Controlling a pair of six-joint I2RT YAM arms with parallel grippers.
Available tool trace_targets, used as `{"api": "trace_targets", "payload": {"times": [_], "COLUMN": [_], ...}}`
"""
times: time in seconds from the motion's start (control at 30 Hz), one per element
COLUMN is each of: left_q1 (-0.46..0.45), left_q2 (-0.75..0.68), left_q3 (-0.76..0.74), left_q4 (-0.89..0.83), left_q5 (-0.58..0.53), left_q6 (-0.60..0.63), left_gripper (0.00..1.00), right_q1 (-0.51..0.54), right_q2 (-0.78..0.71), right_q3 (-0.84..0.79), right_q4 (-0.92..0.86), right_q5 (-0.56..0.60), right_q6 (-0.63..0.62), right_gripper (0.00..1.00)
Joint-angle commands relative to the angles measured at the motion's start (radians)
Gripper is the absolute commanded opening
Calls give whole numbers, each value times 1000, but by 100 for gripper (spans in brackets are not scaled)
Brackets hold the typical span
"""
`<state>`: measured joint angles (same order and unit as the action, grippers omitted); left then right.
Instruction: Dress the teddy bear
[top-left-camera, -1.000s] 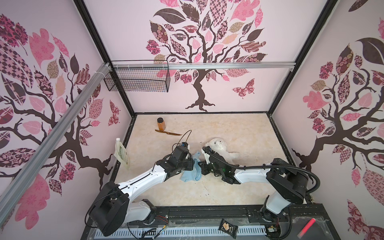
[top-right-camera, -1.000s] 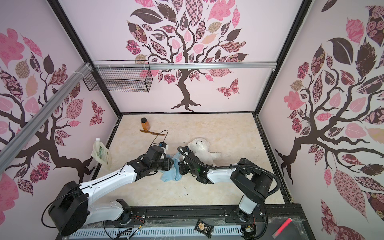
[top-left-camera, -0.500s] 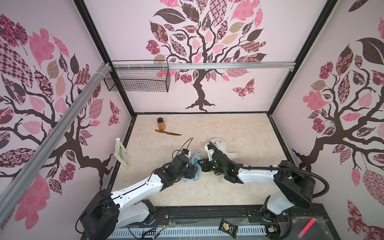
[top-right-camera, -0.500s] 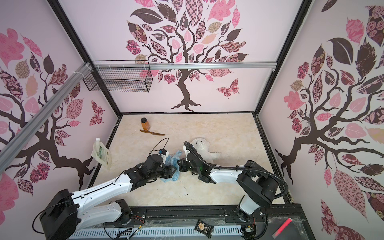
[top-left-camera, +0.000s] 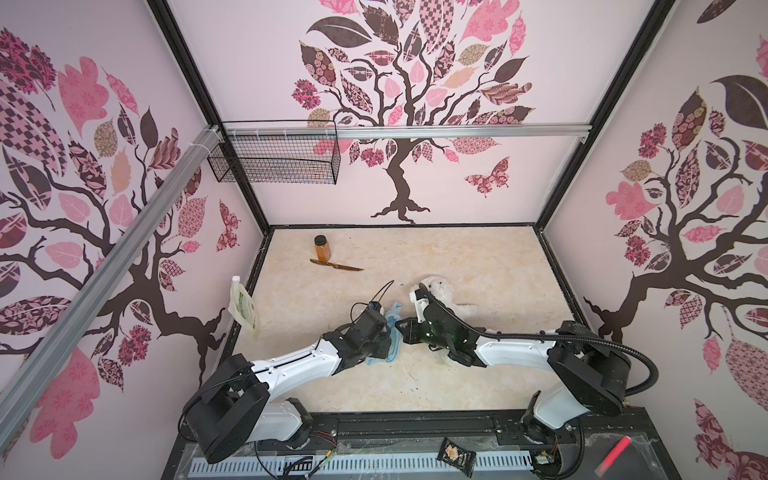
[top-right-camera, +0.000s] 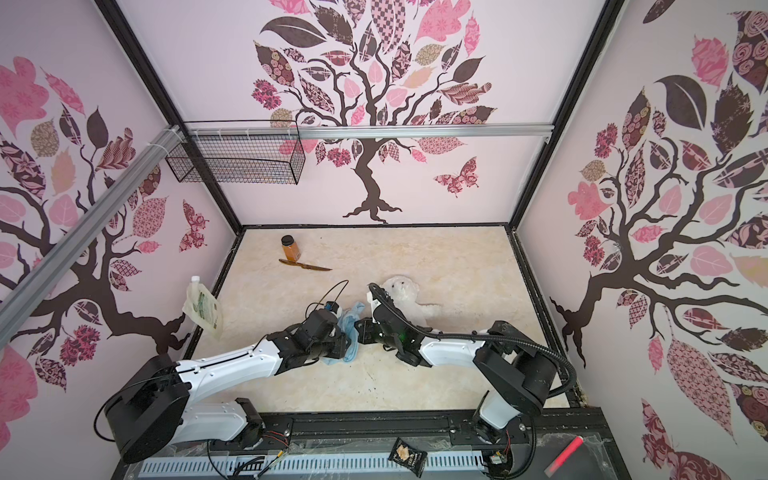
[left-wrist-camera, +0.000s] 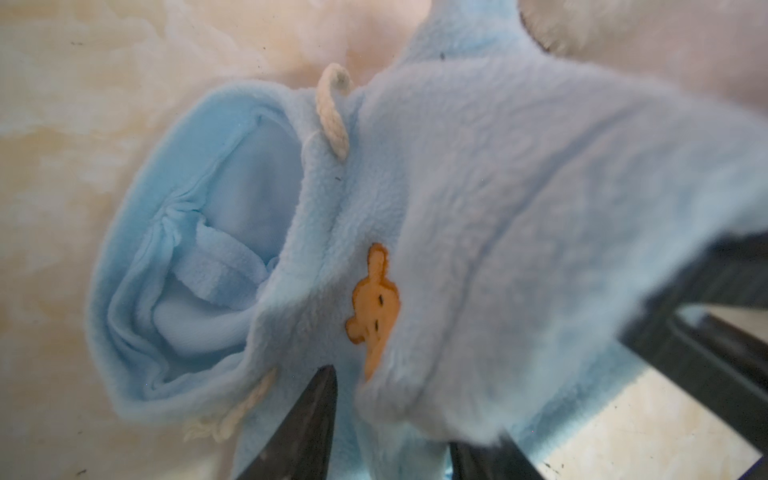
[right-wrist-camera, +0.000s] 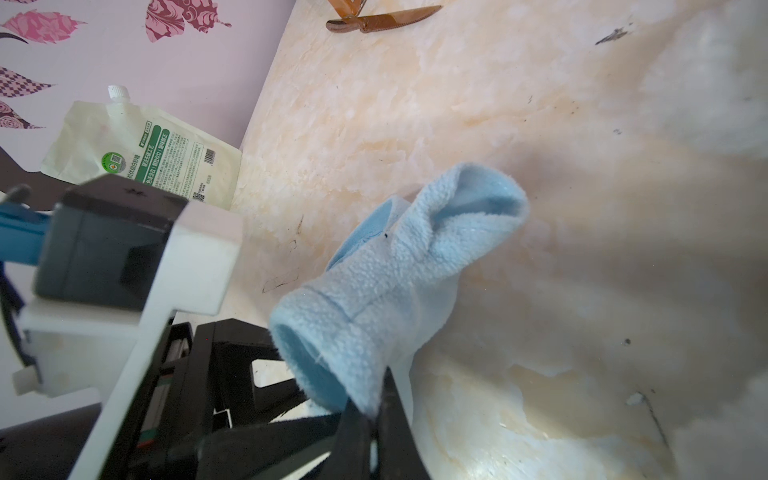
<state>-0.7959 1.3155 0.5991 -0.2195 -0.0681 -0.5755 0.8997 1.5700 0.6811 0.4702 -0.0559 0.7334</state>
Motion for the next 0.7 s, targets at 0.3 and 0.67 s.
{"api": "trace_targets", "payload": {"times": [0.3, 0.67], "left_q1": [-2, -2], "left_q2": [-33, -49], "left_q3": [84, 74], "left_q4": [-56, -90], "left_q5": [-87, -81], "left_q6": [45, 40], "left_gripper": [42, 30], "right_q1": [-8, -18], "right_q2": [-22, -16], "right_q3": [26, 39], "right_q4": [-44, -74], "right_q5": [27, 44], "right_q6": [-23, -32], "right_gripper": [0, 0]}}
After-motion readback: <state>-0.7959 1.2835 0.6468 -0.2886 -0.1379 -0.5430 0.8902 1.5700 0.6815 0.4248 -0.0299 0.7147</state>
